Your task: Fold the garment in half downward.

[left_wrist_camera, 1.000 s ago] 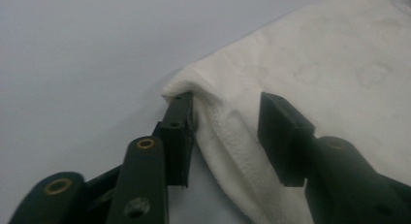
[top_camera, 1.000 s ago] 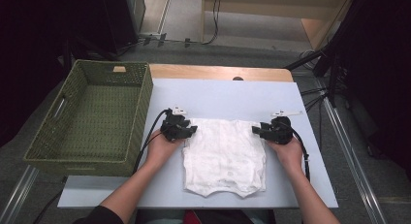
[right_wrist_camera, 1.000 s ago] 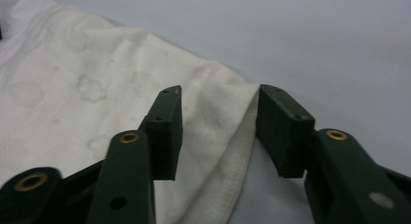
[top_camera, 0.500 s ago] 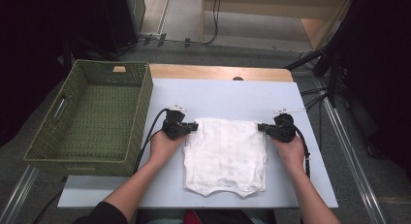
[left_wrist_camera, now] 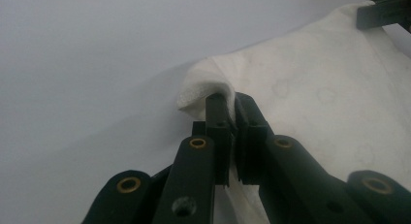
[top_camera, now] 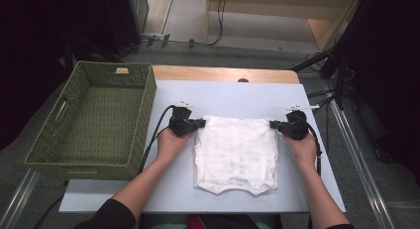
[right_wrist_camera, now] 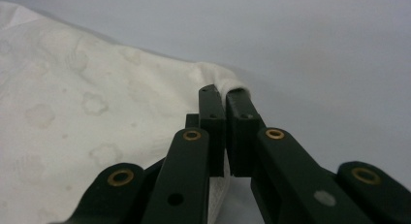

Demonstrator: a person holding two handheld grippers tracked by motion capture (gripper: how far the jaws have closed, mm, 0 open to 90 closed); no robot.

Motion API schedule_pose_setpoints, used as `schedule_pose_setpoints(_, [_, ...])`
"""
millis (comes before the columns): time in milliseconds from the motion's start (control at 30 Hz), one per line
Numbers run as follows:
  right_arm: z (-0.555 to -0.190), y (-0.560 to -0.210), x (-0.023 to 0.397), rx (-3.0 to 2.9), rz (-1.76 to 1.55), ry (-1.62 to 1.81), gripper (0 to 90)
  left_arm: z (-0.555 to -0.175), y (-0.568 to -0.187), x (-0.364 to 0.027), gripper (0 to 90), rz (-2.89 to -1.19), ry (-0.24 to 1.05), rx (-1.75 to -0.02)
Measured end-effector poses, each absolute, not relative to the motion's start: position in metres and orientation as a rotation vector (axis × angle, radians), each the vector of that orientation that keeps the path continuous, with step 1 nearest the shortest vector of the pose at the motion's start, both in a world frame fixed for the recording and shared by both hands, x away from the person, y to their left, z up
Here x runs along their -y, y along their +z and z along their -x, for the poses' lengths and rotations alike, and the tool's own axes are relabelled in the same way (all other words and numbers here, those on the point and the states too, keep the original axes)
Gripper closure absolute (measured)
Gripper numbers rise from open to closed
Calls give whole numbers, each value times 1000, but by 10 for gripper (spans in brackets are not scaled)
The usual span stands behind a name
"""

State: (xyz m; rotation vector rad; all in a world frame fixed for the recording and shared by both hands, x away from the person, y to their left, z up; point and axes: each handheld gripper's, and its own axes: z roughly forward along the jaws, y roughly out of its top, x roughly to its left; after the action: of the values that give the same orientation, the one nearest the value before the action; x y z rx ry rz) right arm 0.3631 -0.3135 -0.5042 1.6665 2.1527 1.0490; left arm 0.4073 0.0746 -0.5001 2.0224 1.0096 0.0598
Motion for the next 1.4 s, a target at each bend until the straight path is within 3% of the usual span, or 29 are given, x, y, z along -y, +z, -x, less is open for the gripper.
schedule_pose_setpoints(867, [-395, -492, 314, -2121, -1652, 1080, 834, -429, -492, -79, 856, -1943, 41, -1041])
schedule_pose_setpoints(1133, [-394, -494, 320, -2130, -1714, 1134, 575, -431, -492, -82, 545, -1919, 30, -1053])
schedule_pose_setpoints(1167, [-394, -493, 319, -2131, -1712, 1133, 517, -431, -491, -82, 535, -1917, 28, -1055])
schedule_pose_setpoints(1400, [-388, -482, 315, -2132, -1649, 1154, 386, -427, -481, -84, 415, -1933, 94, -1044])
